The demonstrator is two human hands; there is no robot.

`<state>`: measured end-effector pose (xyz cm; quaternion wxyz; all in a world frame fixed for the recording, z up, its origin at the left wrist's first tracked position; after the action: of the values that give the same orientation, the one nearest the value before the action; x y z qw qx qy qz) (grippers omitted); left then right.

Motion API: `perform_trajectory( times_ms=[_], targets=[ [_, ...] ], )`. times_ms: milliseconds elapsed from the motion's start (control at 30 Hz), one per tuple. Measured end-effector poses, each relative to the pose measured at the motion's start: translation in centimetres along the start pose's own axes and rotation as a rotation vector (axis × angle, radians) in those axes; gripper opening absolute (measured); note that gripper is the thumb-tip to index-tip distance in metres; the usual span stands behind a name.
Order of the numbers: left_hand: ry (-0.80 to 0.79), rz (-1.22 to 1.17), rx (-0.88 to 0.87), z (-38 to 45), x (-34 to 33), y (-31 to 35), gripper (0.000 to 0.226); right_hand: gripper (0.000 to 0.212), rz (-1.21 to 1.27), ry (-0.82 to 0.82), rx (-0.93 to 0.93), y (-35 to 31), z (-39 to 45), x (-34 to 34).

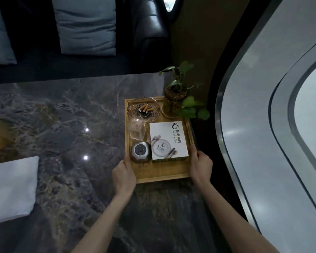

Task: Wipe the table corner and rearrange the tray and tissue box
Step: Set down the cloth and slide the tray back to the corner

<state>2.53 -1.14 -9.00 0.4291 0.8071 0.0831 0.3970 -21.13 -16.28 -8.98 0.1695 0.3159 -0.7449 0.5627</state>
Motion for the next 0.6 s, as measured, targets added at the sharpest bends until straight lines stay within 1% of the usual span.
perform_trajectory(
  times_ms=[233,600],
  targets=[
    [-0.021,0.003,0.045,0.5,-2.2,-1.4,0.057,0.049,0.016,-0.047,-0.045,1.8,0.9,-0.3],
    [-0.021,0.075,0.065,0.4,-3.1,-2.0,0.062,0.052,0.038,-0.054,-0.091,3.4,1.5,-0.8]
  ],
)
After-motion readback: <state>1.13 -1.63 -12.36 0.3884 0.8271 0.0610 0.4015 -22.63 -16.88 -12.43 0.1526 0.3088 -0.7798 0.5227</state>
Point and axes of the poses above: each hand's wrist, its own z-axis towards the middle knuckle, its own x-axis out of the back of the hand, y = z × x, the point moved 9 cm from there along z, towards the middle knuckle, and after that the axes turned 9 degrees about -y, right-handed, at the moved point
